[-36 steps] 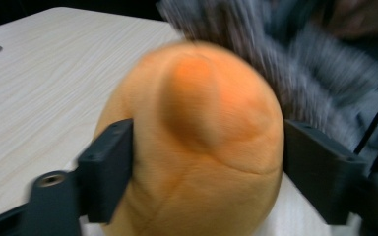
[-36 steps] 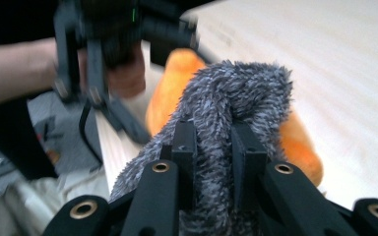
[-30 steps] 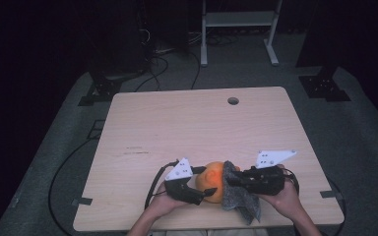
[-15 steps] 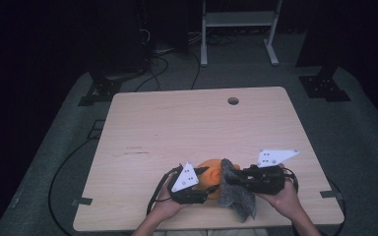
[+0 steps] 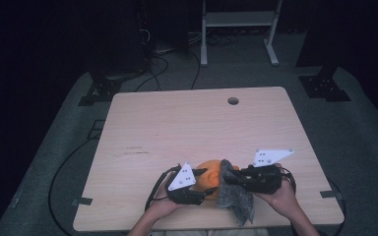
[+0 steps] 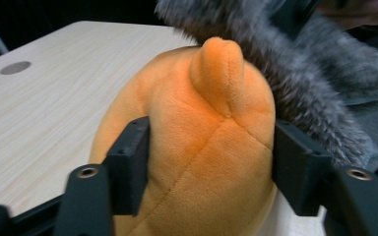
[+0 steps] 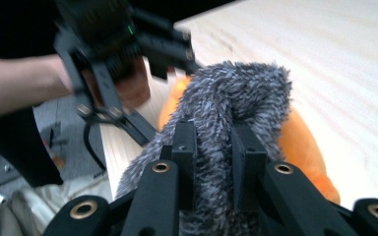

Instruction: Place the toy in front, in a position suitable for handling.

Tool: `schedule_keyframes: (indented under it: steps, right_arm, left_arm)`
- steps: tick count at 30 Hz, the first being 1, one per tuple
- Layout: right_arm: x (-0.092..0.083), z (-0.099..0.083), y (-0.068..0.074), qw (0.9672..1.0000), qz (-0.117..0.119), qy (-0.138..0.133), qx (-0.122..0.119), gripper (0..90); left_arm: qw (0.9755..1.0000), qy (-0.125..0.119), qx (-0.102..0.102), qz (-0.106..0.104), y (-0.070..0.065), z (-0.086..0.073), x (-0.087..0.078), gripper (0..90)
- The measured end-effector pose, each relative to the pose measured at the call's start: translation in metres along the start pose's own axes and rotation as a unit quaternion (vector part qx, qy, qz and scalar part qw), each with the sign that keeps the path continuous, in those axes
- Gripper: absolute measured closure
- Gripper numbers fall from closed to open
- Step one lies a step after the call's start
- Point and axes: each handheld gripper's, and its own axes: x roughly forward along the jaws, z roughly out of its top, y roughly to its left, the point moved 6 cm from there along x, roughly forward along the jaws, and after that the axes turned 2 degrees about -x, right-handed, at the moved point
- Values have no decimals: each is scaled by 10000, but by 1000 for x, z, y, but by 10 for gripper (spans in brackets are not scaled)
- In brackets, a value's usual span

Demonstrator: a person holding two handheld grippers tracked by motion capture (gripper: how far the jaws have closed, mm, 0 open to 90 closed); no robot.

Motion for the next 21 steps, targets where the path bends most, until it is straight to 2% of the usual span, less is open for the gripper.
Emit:
schedule_keyframes:
  steps: [2,4,5,7,9,10,12,16,19,21]
  right_arm:
    - [4,-7,-2,9997,134,162,96,751]
    - [2,-9,-1,9995,190,248,94,748]
    - [0,-7,0,9995,168,242,94,746]
    - [-3,0,6,9997,206,130,15,744]
    - [-4,8,11,9991,404,-110,37,745]
    - [-4,9,12,9993,367,-109,20,745]
    - [-1,7,9,9997,215,81,-83,749]
    - [-1,-3,1,9995,232,220,-10,754]
    - [-10,-10,-10,9994,-40,331,70,755]
    - [-11,-13,-14,9993,-87,328,162,756]
  left_arm:
    - [9997,-65,-218,-68,3,2,-2,253]
    - [9993,-30,-379,-25,5,1,-1,184]
    - [9994,-18,-334,-35,4,1,0,195]
    - [9999,21,-132,-82,0,0,2,271]
    - [9998,92,101,-169,-6,0,4,318]
    - [9996,125,201,-169,-7,-1,5,336]
    - [9992,179,291,-194,-7,-3,4,356]
    - [9991,169,303,-244,-4,-4,2,389]
    - [9990,163,327,-265,-4,-4,1,393]
    - [9991,153,270,-300,-4,-4,2,378]
